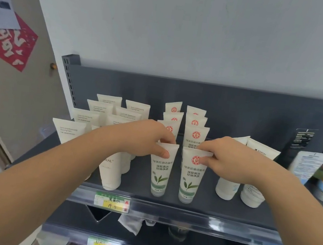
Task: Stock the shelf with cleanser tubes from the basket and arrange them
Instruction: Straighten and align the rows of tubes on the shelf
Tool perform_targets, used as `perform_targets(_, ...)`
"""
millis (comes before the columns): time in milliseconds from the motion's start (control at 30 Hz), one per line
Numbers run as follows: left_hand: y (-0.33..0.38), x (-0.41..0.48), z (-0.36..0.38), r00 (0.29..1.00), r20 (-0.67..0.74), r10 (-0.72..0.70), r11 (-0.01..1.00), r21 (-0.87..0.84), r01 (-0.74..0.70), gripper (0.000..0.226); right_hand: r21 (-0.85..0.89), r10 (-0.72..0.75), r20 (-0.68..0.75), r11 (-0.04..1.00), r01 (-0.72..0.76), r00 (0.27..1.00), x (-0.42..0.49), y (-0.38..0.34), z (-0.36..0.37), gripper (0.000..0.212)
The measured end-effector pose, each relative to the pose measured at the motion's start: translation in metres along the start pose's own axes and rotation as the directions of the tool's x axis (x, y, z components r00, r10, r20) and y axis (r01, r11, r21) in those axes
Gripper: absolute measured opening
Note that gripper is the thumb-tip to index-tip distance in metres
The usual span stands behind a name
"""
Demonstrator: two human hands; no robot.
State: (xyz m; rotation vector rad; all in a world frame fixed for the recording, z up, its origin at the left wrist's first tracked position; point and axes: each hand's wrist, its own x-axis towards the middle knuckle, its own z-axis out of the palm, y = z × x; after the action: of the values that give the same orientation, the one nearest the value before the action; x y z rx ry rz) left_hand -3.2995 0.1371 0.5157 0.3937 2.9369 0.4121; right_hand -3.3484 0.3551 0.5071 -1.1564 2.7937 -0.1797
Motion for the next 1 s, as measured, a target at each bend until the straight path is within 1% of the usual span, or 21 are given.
perform_targets(133, 0.0016, -0.0022, -0.0012, 1.0, 0.006, 0.007, 0.999, 0.034, -0.007, 0.005, 0.014, -0.005, 0.0, 1.0, 0.005, 1.0, 0.0009, 0.0, 0.0006, 0.028)
perform_targets(267, 0.003, -0.0025, -0.002, 1.0, 0.012, -0.013, 0.999, 0.04, 0.012, 0.017, 0.042, -0.005, 0.01, 0.999, 0.005, 1.0, -0.0009, 0.001, 0.0004, 0.022)
perform_targets(567, 0.0051, -0.0032, -0.0028, 0.999, 0.025, -0.023, 0.999, 0.035, 0.022, 0.016, 0.056, -0.01, 0.029, 0.998, 0.009, 1.0, -0.0067, 0.0018, -0.004, 0.025)
perform_targets(633, 0.0056, -0.0028, -0.0024, 0.999, 0.027, -0.027, 0.999, 0.03, 0.026, 0.017, 0.059, -0.007, 0.03, 0.998, 0.005, 1.0, -0.0067, 0.0014, -0.0044, 0.021)
perform_targets(833, 0.0047, -0.0043, -0.0023, 0.999, 0.037, -0.034, 0.999, 0.003, 0.033, 0.017, 0.059, 0.006, 0.043, 0.998, -0.009, 0.999, -0.0071, 0.0011, -0.0058, 0.019)
perform_targets(1000, 0.0039, -0.0046, -0.0011, 0.999, 0.03, -0.03, 0.999, 0.035, 0.029, 0.018, 0.071, 0.009, 0.053, 0.997, -0.013, 0.999, -0.0074, 0.0007, -0.0085, 0.013)
